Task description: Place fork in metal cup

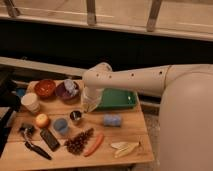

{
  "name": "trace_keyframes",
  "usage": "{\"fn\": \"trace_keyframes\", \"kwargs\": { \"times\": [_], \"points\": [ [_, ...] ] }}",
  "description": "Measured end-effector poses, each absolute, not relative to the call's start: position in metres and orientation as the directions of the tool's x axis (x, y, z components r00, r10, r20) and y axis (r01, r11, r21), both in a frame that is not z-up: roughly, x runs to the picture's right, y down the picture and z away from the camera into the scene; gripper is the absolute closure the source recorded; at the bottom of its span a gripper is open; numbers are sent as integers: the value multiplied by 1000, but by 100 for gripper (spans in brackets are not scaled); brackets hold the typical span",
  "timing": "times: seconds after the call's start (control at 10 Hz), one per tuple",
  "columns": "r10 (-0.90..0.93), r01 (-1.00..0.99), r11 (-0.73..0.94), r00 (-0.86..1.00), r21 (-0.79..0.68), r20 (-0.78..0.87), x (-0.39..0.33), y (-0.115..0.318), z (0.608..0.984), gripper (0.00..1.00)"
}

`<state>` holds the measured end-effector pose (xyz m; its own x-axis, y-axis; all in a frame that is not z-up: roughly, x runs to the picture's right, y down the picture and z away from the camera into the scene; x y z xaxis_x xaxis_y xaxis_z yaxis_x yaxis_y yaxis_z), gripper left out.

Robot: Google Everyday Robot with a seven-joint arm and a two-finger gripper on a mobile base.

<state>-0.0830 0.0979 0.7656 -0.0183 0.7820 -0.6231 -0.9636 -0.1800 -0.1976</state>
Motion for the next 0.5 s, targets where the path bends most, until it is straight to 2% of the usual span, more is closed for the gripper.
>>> {"fn": "trace_keyframes", "kwargs": {
  "times": [0.5],
  "points": [
    [781,-964,-180,-18,-197,-624,-83,98,765,22]
  ]
}}
